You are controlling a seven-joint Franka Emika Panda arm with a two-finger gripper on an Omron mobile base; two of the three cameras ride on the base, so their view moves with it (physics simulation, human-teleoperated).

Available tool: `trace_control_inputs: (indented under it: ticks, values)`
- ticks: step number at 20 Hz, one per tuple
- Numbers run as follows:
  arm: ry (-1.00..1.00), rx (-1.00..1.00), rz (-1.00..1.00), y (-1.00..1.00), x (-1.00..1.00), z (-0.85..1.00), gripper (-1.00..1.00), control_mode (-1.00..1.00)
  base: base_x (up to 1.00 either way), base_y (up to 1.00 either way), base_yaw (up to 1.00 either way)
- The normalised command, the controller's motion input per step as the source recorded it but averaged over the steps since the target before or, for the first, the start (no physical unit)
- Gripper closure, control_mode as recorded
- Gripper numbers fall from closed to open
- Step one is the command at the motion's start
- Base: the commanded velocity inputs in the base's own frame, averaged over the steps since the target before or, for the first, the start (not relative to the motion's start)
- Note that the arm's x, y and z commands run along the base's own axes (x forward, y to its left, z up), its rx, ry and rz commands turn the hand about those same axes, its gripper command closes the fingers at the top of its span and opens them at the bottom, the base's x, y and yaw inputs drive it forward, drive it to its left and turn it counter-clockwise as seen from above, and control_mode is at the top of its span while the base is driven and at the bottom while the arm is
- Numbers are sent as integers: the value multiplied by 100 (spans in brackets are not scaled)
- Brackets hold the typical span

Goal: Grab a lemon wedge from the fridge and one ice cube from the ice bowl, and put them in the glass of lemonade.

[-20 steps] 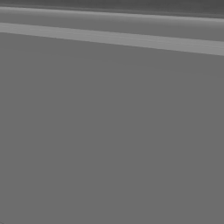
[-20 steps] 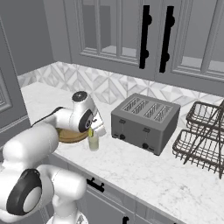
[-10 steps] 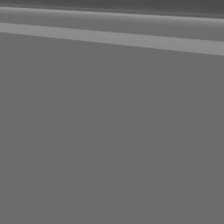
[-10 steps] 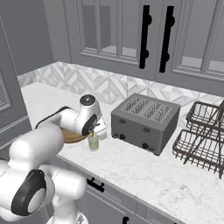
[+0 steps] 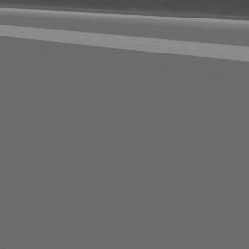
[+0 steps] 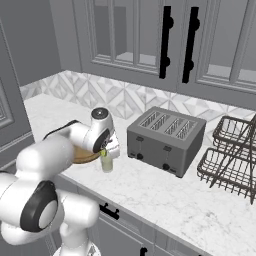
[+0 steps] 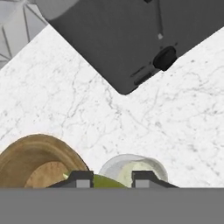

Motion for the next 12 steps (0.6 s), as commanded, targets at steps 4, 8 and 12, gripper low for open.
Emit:
trace_control_inputs:
  ticks: [4,8,12]
  values:
    - [0,0,0,0,5,-35,100,-100,0,0,0]
    - [0,0,0,0,14,-33,100,-100,0,0,0]
    - [0,0,0,0,3,-23,100,-100,0,0,0]
